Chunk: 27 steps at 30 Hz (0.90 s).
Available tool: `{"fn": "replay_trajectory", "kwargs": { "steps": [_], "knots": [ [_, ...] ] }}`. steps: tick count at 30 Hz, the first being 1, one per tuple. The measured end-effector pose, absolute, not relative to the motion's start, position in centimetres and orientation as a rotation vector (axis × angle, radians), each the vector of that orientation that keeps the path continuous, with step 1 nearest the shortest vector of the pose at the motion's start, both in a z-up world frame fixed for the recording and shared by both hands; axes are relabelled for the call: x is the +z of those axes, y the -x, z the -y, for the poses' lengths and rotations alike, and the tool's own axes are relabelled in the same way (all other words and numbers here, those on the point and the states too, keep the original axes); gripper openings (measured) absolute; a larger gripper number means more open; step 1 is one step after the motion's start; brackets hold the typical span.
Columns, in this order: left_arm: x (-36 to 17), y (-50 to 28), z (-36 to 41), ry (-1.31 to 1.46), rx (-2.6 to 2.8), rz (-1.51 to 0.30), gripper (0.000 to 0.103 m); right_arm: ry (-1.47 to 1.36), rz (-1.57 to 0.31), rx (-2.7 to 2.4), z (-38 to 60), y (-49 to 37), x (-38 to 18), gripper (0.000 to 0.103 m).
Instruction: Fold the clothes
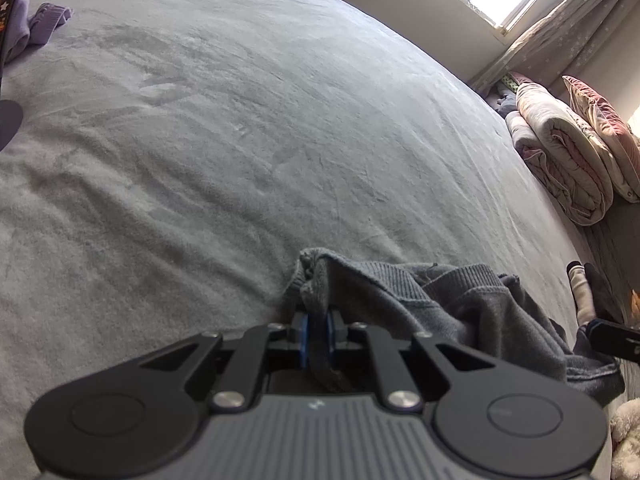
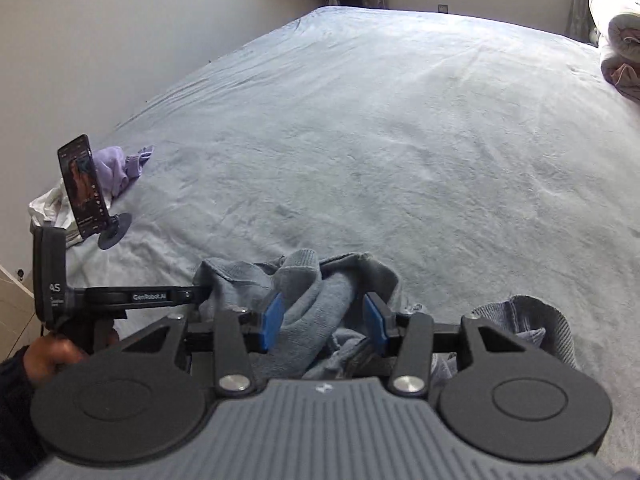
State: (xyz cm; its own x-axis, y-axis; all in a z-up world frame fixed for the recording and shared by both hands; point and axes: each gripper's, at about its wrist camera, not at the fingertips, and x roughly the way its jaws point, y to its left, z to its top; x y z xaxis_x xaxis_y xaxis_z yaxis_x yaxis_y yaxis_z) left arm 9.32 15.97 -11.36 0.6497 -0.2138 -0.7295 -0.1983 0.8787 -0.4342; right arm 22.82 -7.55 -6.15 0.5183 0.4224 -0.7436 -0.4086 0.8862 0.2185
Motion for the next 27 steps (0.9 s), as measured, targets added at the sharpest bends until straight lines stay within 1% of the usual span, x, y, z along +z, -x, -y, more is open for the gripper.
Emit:
{"fn": "replay_trajectory", "kwargs": {
  "steps": [8,10,11,12,17,22,23,24,25,27],
  "knots": [
    [-11.1,-9.5,-15.3,0.476,-0.001,-0.859,0.009,0.053,-0.983,0.459,7.6,-22.1,-9.5,0.048],
    [-11.1,-9.6,-15.5,0.497,0.003,-0.864,0.009,0.087,-0.979,0.458,7.2,-21.6,-9.8,0.044],
    [-11.1,-9.6,-15.6,0.507,0.005,-0.865,0.009,0.110,-0.972,0.449,6.9,-21.3,-9.8,0.038],
    [-11.1,-9.6,-15.7,0.516,0.007,-0.866,0.009,0.125,-0.958,0.437,6.8,-21.0,-9.7,0.037],
    [-11.1,-9.1,-15.7,0.548,0.026,-0.859,0.009,0.162,-0.875,0.375,6.9,-19.7,-8.0,0.037],
    [-11.1,-8.4,-16.0,0.606,0.046,-0.861,0.009,0.175,-0.850,0.380,7.1,-18.4,-7.1,0.037],
    [-11.3,-8.1,-16.0,0.619,0.051,-0.849,0.009,0.178,-0.848,0.382,7.2,-18.2,-7.1,0.035],
    [-11.5,-7.9,-15.9,0.629,0.056,-0.840,0.009,0.182,-0.851,0.386,7.2,-18.0,-7.1,0.021],
    [-11.8,-7.8,-15.9,0.637,0.061,-0.837,0.009,0.190,-0.855,0.391,7.3,-17.8,-7.2,0.016],
    [-11.6,-7.8,-15.9,0.648,0.072,-0.839,0.009,0.206,-0.854,0.393,7.5,-17.4,-7.1,0.009]
  ]
}}
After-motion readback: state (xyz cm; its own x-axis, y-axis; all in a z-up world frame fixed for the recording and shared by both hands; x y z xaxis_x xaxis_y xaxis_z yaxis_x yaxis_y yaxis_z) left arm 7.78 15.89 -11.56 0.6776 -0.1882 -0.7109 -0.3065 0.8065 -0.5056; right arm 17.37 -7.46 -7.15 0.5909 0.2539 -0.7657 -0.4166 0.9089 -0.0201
